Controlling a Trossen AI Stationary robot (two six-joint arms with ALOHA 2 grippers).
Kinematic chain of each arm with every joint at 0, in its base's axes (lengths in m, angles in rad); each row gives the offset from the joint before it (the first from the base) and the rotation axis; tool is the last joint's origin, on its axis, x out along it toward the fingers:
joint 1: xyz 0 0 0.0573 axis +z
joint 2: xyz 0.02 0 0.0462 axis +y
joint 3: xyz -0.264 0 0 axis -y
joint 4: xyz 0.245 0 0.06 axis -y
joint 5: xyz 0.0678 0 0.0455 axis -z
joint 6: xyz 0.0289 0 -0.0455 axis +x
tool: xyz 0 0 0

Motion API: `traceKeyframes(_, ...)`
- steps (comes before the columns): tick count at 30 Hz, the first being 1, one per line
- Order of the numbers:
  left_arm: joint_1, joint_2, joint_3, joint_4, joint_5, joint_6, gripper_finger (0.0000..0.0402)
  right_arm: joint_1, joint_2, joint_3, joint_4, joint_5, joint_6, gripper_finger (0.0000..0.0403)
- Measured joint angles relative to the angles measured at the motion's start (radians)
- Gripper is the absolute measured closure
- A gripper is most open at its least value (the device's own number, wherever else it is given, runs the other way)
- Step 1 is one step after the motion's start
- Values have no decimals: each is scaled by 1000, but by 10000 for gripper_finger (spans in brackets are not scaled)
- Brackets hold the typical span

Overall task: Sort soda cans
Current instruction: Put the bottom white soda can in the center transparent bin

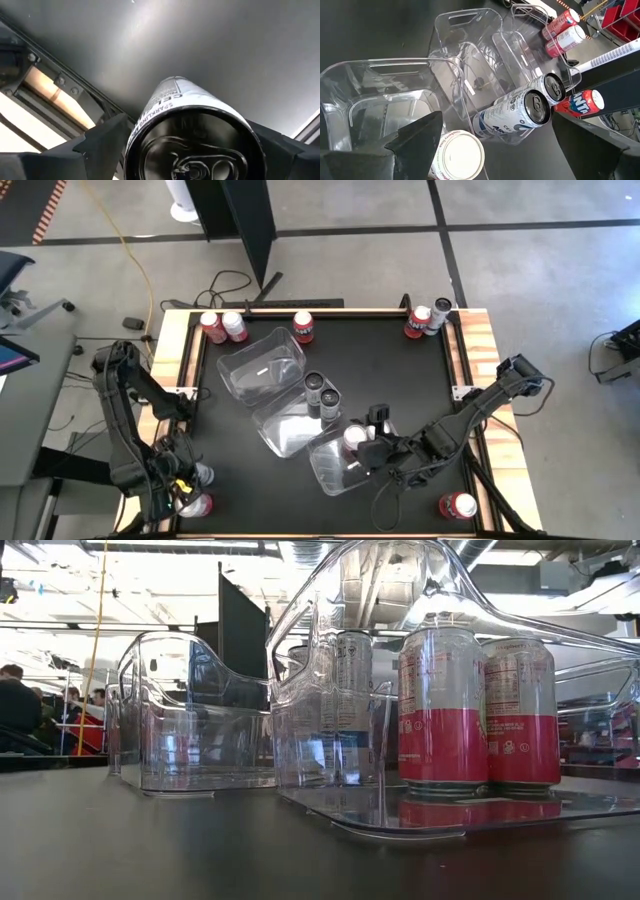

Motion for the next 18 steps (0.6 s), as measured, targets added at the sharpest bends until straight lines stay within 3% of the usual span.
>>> traceKeyframes(5, 7, 0, 0, 1, -27, 28, 83, 0, 0, 0, 0, 0, 1, 7)
traceKeyframes(12, 8, 0, 0, 18, -46, 30, 155, 0, 0, 0, 1, 0, 2, 7)
traceKeyframes(18, 8, 0, 0, 23, -49, 42, 156, 0, 0, 0, 1, 0, 2, 7)
